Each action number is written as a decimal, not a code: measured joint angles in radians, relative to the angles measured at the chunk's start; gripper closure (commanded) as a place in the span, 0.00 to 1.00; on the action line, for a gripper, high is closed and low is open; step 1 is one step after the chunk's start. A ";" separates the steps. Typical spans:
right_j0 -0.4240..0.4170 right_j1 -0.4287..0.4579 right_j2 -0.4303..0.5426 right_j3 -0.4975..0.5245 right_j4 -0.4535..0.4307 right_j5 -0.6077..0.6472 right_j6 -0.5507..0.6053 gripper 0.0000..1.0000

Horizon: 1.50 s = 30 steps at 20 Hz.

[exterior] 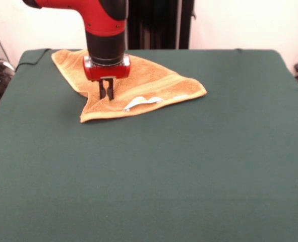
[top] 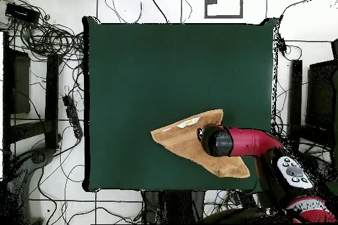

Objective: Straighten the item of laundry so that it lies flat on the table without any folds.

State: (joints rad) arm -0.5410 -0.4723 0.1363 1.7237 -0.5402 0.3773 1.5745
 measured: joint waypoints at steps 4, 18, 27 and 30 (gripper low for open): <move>0.000 0.000 0.000 0.000 0.001 0.000 0.000 1.00; 0.030 0.013 -0.016 -0.040 0.024 0.070 0.000 1.00; 0.062 0.040 -0.022 -0.117 0.049 0.211 0.000 1.00; 0.067 0.048 -0.022 -0.139 0.054 0.250 0.000 1.00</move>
State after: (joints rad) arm -0.4735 -0.4240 0.1141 1.5851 -0.4858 0.6273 1.5745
